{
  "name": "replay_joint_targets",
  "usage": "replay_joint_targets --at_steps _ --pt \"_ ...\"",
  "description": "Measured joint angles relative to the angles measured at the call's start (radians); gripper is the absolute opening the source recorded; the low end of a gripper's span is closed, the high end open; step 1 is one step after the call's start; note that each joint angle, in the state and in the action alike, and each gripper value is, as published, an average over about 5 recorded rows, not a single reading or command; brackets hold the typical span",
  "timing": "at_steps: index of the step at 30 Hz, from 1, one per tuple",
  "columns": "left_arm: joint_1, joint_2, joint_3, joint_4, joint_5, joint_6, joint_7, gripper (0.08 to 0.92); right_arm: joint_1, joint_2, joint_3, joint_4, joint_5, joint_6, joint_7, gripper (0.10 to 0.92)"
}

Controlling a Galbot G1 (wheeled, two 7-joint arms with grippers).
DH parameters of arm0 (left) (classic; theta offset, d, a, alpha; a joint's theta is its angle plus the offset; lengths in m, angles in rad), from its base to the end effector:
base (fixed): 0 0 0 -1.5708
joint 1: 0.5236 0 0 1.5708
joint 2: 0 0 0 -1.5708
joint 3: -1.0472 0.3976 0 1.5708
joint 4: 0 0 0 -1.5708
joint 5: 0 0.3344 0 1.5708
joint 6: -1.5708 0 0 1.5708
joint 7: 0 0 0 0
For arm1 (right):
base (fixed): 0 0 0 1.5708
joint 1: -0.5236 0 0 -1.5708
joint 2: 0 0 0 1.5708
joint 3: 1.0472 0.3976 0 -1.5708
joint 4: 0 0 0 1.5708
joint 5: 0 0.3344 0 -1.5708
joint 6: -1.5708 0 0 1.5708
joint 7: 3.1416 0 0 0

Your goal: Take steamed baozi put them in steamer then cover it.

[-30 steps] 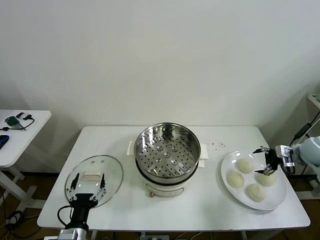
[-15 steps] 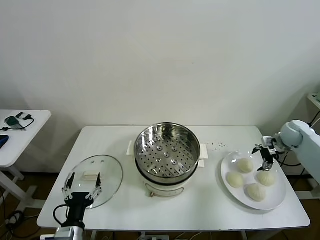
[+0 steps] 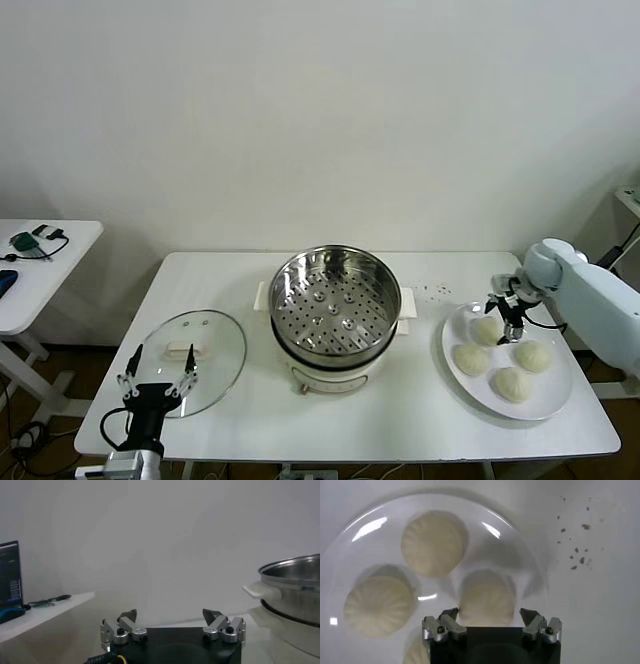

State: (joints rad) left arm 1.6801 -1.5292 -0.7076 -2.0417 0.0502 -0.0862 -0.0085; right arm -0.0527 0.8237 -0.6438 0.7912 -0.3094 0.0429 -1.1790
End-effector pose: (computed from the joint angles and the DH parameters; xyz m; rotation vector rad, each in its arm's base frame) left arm 0.0923 0.0647 -0.3696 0.2014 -3.0471 -0.2872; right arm 0.5647 -0.2694 -0.2557 1.1960 -1.2572 1.3179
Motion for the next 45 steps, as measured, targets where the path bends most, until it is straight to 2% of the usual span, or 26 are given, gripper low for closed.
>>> replay_joint_targets --at_steps 7,15,23,31,45 --pt "0.000 0.000 -0.002 0.003 0.000 0.000 0.000 0.823 0.002 0.011 -0.006 -0.017 -0.010 0.008 -0.005 0.713" --pt "0.005 0.000 -0.008 0.002 0.000 0.000 -0.001 0.823 0.005 0.011 -0.007 -0.022 -0.012 0.022 -0.008 0.672" --pt "0.011 0.000 -0.011 0.002 0.000 -0.002 -0.002 0.823 0.070 -0.008 -0.057 0.013 0.016 0.070 -0.026 0.669" --pt "0.020 0.002 -0.017 -0.005 -0.003 -0.002 -0.002 0.823 0.293 0.003 -0.248 0.109 0.073 0.173 -0.062 0.670" --pt "0.031 0.002 -0.009 -0.015 0.000 0.012 -0.013 0.823 0.659 0.191 -0.486 0.287 0.165 0.370 -0.122 0.672"
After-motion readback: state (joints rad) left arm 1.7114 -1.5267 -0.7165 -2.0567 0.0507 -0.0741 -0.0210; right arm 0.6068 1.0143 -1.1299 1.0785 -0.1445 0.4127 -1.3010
